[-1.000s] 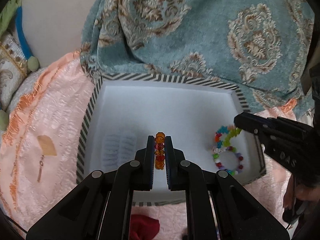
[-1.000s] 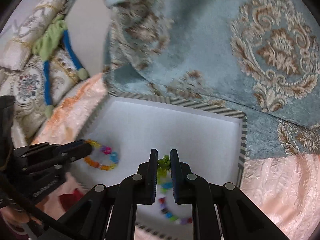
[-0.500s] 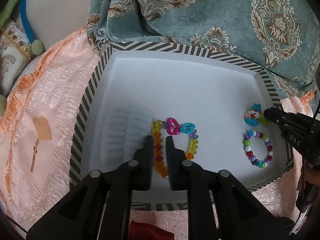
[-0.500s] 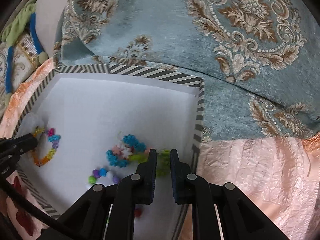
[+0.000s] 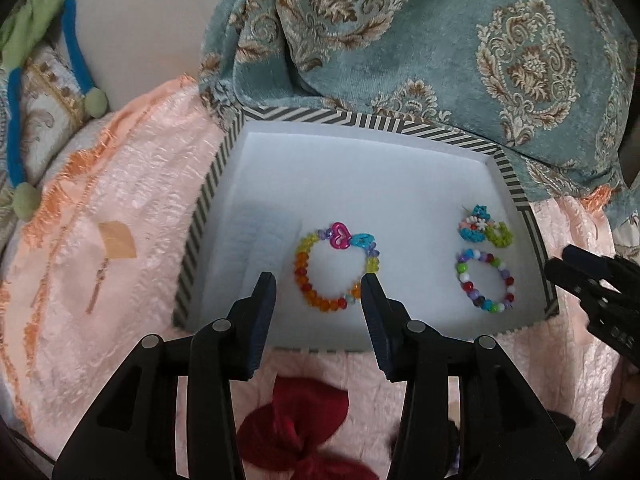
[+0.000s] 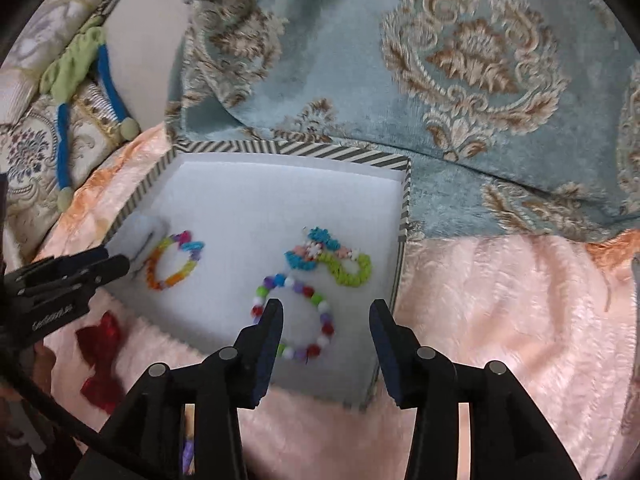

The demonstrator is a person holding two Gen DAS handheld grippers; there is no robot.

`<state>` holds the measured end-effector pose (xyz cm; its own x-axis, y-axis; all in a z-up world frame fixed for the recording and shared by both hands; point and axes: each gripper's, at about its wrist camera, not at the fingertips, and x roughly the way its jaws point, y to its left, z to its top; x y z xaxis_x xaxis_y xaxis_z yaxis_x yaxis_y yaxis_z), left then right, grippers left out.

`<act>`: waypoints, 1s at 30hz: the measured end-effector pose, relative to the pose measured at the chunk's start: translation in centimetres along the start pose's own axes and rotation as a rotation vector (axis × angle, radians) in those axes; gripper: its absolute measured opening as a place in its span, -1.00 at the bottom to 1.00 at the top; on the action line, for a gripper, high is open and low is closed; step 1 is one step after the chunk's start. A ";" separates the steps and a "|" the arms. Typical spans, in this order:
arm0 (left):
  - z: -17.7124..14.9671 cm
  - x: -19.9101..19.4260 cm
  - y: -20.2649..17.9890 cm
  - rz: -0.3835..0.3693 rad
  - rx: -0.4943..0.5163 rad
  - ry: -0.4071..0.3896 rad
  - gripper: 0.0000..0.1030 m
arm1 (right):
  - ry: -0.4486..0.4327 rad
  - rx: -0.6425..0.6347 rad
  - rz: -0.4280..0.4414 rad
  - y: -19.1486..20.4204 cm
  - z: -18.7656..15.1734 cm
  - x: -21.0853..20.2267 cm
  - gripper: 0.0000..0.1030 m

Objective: Organize jewelry
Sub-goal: 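Withdraw both open grippers from the tray toward the remaining accessories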

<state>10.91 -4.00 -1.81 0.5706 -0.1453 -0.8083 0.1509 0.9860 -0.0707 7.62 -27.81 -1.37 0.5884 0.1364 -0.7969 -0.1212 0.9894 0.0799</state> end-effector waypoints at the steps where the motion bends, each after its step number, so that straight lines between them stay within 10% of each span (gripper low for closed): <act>1: -0.3 -0.7 -0.1 0.000 0.005 -0.009 -0.15 | -0.002 -0.001 0.001 0.3 -0.3 -0.4 -0.17; 30: -8.3 -13.1 -3.0 -0.027 0.059 -0.131 -0.15 | -0.160 0.072 0.074 6.8 -9.9 -13.1 0.18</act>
<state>-3.70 -4.42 4.13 0.6655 -0.1848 -0.7231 0.2125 0.9757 -0.0538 -8.81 -23.32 3.64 0.7006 0.2089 -0.6823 -0.1144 0.9767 0.1816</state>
